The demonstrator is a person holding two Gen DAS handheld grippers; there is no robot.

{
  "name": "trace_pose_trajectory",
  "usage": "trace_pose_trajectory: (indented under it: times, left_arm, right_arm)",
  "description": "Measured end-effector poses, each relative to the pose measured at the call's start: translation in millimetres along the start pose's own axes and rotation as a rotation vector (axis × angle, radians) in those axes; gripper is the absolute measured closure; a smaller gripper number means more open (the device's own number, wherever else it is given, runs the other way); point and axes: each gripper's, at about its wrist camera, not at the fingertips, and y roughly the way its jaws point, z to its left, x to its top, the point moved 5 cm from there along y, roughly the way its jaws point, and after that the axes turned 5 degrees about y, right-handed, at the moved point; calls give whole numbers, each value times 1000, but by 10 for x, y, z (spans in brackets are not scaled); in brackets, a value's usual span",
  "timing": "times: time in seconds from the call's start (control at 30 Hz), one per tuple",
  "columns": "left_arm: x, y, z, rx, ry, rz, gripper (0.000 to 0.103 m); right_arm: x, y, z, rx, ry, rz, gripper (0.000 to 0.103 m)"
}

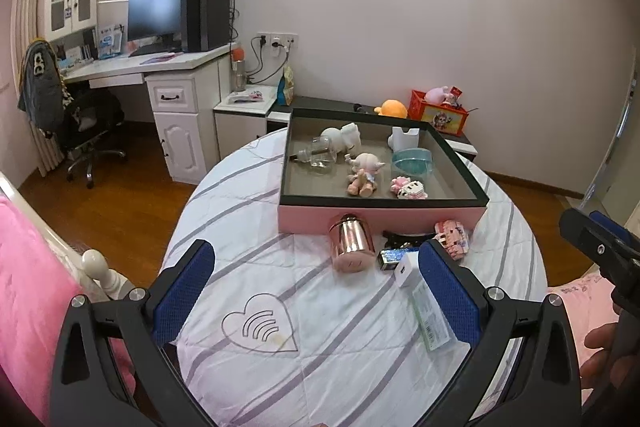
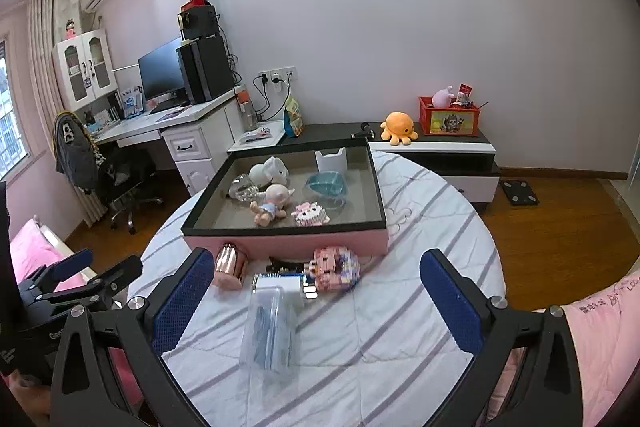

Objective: Organize rigid objects
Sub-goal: 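Open both grippers in the box and withdraw them toward the remaining items, then grasp the rose-gold copper cup with the left gripper while the right gripper grasps the pink pixel-block figure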

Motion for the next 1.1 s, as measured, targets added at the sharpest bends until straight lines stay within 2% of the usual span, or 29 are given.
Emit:
trace_pose_trajectory:
  times: [0.8, 0.97, 1.1]
  left_arm:
    - [-65, 2, -78, -6, 10, 11, 0]
    - [-71, 89, -90, 2, 21, 27, 0]
    - [-107, 271, -103, 14, 33, 65, 0]
  right_arm:
    - [-105, 8, -44, -9, -1, 22, 0]
    - [-115, 115, -86, -16, -6, 49, 0]
    - [-176, 295, -188, -3, 3, 105, 0]
